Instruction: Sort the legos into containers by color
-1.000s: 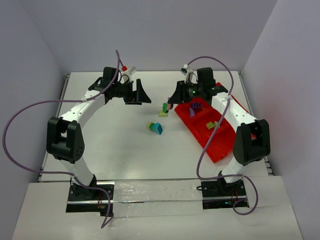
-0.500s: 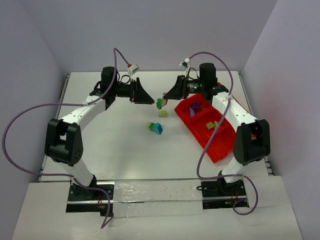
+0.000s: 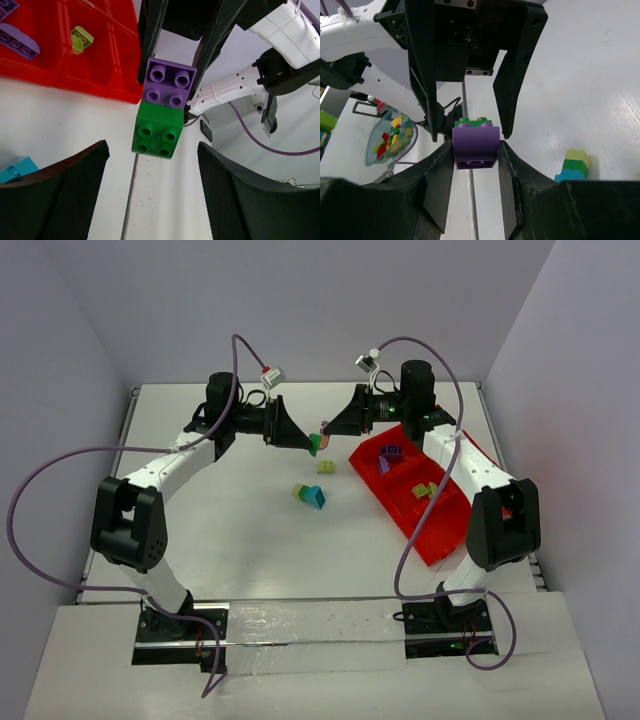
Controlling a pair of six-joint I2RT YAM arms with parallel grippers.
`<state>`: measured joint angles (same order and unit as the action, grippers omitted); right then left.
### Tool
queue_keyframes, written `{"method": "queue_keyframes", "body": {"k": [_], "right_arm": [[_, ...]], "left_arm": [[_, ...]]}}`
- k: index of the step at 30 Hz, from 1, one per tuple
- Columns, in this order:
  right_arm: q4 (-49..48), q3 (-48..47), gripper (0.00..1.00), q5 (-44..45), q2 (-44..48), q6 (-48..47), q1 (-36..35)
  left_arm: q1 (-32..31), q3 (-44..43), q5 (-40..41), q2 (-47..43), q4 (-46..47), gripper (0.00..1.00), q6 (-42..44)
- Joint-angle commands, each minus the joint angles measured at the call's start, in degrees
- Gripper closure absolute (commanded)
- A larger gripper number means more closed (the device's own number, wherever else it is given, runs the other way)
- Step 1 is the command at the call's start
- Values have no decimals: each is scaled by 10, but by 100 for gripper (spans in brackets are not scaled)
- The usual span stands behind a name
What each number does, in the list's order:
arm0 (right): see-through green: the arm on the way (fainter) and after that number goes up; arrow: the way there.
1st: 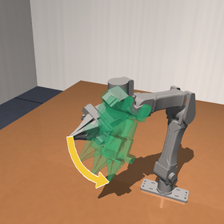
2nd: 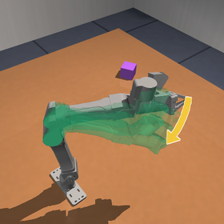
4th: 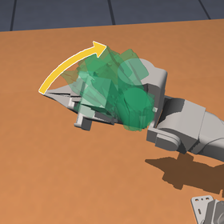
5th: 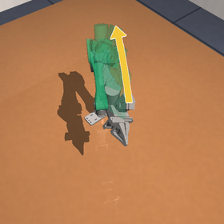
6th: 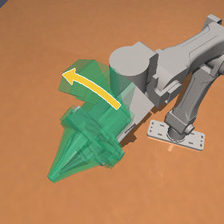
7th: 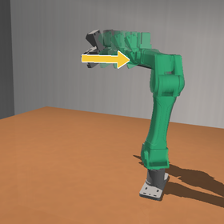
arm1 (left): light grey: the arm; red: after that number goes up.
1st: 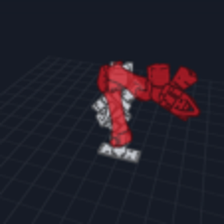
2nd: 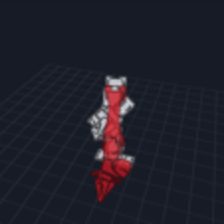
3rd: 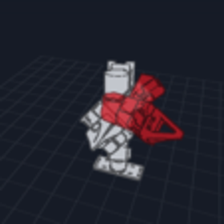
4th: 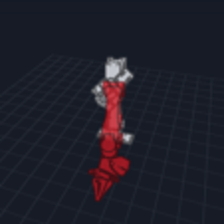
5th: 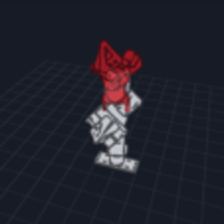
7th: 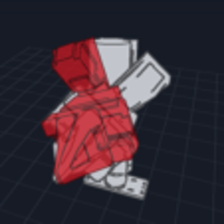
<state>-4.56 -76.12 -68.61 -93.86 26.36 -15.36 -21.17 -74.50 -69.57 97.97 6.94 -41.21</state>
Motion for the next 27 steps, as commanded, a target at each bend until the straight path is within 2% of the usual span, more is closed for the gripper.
{"method": "queue_keyframes", "body": {"k": [1, 5, 7, 11, 13, 14, 19, 27], "right_arm": [[-35, -11, 95, -22, 8, 12, -10], [-36, -12, 95, -22, 4, 12, -11], [-33, -14, 95, -23, 3, 11, -12], [-24, -17, 95, -18, 3, 4, -11], [-13, -16, 95, -14, 3, -8, -9], [-6, -16, 95, -10, 5, -14, -7], [44, -3, 98, 47, 18, -41, 27], [188, -9, 97, 147, 26, -133, 82]], "left_arm": [[-10, -25, -23, 4, 52, 24, -15], [-14, -25, -24, 7, 60, 29, -22], [-16, -27, -23, 9, 58, 38, -21], [-17, -27, -20, 7, 55, 82, -20], [-16, -28, -20, 6, 41, 97, -16], [-16, -30, -19, 4, 33, 100, -10], [-8, -23, -3, -6, -7, 100, 26], [25, 19, 10, -27, 46, 100, -12]]}}
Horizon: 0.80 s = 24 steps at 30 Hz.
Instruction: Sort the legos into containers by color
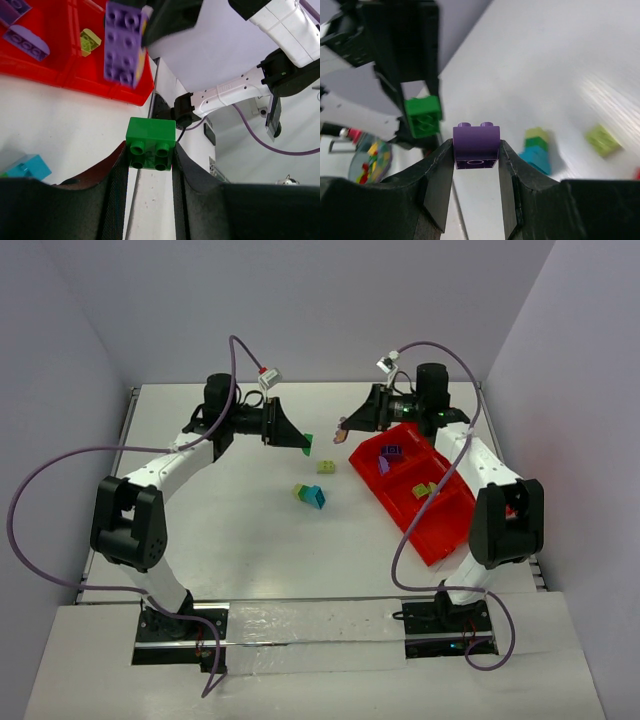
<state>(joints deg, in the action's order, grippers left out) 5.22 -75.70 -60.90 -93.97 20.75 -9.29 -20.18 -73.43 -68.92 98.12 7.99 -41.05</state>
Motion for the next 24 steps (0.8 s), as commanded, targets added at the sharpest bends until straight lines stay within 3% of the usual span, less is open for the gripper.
{"method": "queue_keyframes", "body": {"k": [1, 6, 9, 16, 24], "right_arm": [[114, -16, 97, 119, 25, -81, 23], [171, -27, 97, 386, 16, -64, 24], [175, -20, 96, 486, 14, -61, 24], [178, -24, 82, 534, -27, -65, 24], [184, -24, 47, 525, -55, -72, 17]], "left_arm": [[15, 7, 6, -27, 34, 100, -17], [15, -21, 62, -16, -28, 100, 7], [15, -43, 99, -13, -73, 100, 29], [11, -84, 164, -7, -163, 100, 72], [7, -107, 178, 5, -190, 100, 86]]}}
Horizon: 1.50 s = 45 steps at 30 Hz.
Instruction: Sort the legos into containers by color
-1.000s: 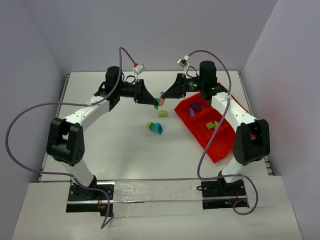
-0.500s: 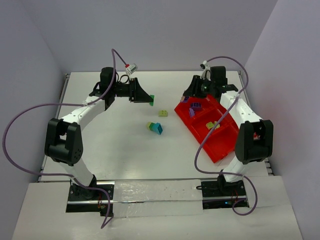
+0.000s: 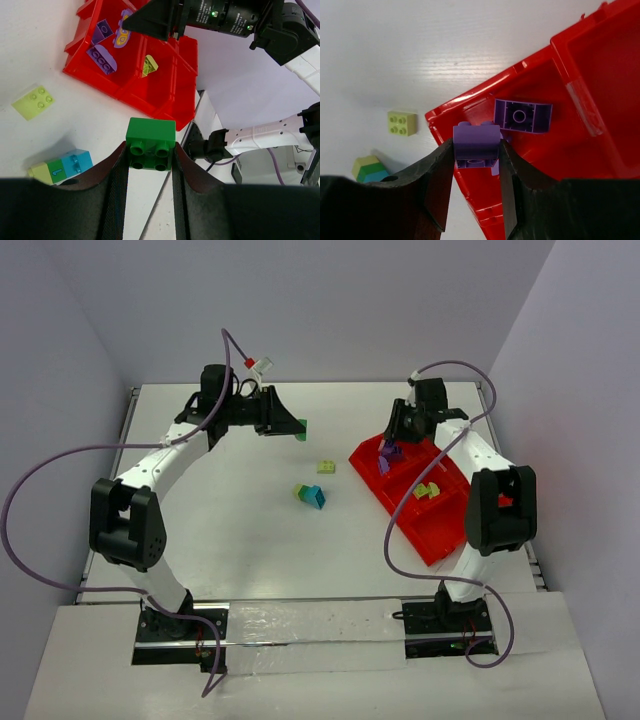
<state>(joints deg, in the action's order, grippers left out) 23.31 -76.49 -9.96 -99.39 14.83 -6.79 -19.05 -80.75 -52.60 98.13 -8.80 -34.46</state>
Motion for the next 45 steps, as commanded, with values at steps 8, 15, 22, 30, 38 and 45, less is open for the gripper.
{"method": "queue_keyframes", "body": {"k": [8, 15, 22, 30, 38, 45], "right_arm": [[10, -12, 26, 33, 31, -21, -12], [9, -25, 27, 13, 94, -35, -20], [-5, 4, 30, -25, 152, -75, -59], [32, 17, 35, 8, 80, -27, -26], [47, -14, 33, -16, -20, -33, -26], [46, -33, 34, -43, -62, -36, -34]], "left_arm": [[-11, -40, 17, 5, -32, 100, 26], [-15, -37, 20, -5, -32, 100, 28], [-21, -34, 20, -4, -19, 100, 18], [-28, -39, 24, -2, -32, 100, 24], [-28, -44, 29, 5, -38, 100, 29], [-28, -49, 35, 8, -51, 100, 38]]}}
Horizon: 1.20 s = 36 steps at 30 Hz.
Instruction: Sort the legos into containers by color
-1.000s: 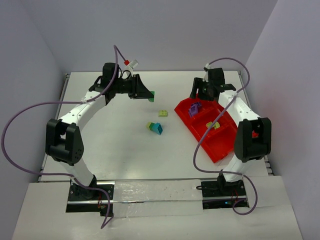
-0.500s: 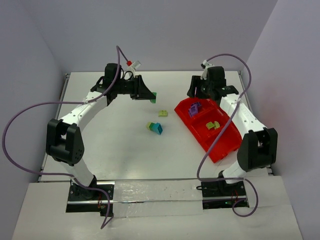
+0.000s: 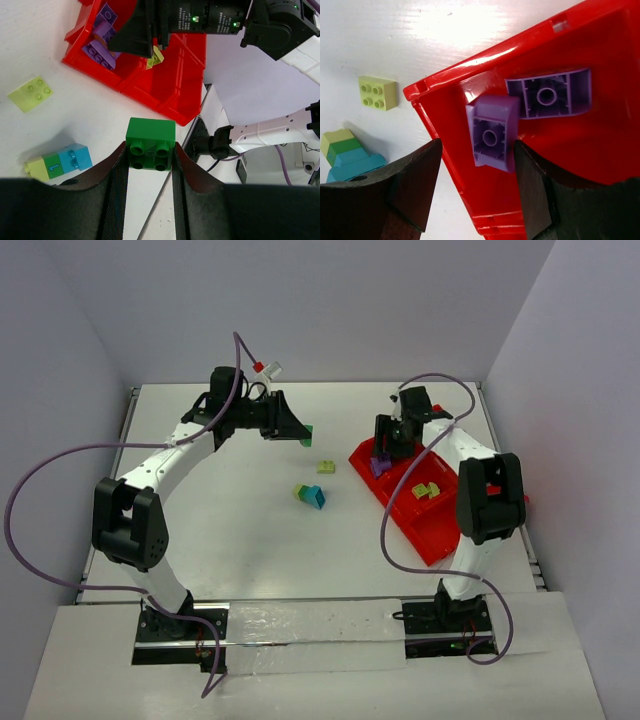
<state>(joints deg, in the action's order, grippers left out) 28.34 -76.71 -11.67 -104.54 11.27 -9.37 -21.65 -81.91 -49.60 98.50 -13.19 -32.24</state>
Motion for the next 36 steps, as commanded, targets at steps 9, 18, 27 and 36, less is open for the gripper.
{"method": "queue_keyframes", "body": {"k": [9, 18, 27, 36], "right_arm": [[6, -50, 34, -5, -4, 4, -44], [7, -59, 30, 130, 89, 3, -44], [-74, -2, 32, -47, 184, -52, -49], [-106, -16, 34, -354, 212, -89, -92]], "left_arm": [[-2, -35, 4, 4, -2, 100, 13], [-2, -27, 0, -5, 1, 100, 15], [-2, -18, -13, -12, 15, 100, 8], [-2, 15, -124, -15, 134, 100, -43]]}}
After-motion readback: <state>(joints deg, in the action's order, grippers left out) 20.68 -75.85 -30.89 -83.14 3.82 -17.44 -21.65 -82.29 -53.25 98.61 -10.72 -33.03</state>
